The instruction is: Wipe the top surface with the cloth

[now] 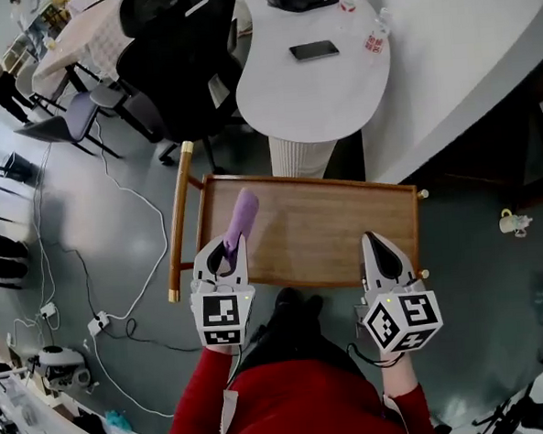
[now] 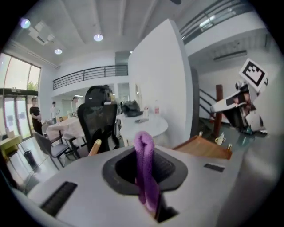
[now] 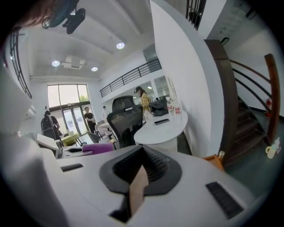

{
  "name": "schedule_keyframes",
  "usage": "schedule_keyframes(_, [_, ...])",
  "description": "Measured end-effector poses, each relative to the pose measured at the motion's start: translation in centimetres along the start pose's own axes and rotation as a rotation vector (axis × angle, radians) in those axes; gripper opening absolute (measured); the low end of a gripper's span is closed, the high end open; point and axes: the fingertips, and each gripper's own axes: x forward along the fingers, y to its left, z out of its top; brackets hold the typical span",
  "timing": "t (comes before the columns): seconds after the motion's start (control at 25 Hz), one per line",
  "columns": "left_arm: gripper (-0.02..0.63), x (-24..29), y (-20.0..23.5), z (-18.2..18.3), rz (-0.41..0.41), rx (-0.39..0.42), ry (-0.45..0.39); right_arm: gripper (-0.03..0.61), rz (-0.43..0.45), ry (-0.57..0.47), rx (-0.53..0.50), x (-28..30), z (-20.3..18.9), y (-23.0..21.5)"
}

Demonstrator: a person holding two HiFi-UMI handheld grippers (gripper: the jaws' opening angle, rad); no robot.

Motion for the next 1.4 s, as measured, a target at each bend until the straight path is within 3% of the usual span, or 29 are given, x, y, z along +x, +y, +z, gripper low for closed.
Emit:
schedule_keyframes(0.2, [0.049, 3.9, -5.7, 9.3, -0.208, 0.034, -0.236, 0.003, -0.042, -0.159, 0.002, -1.1, 4.2, -2.1])
schedule_keyframes(0.4, [0.049, 3.8, -11.1, 13.2, -0.365, 0.028, -0.309, 0.003, -0.065, -0.233, -0.038, -3.5, 6.3, -2.8])
schedule_keyframes(0.6, [0.049, 2.5, -14.0, 14.8, -0.464, 0.027, -0.355, 0.003, -0.081, -0.293, -0.061, -5.7, 7.3, -3.3])
schedule_keyframes(0.92, [0.049, -0.5, -15.3, 15.4, -0.511, 0.035, -0.409, 0.003, -0.066, -0.324, -0.126, -6.8, 7.5, -1.9])
schedule_keyframes(1.4, [0.049, -1.7, -14.5, 14.3, -0.491, 0.016, -0.398, 0.003, -0.062, -0.308, -0.17, -6.1, 6.6, -0.1])
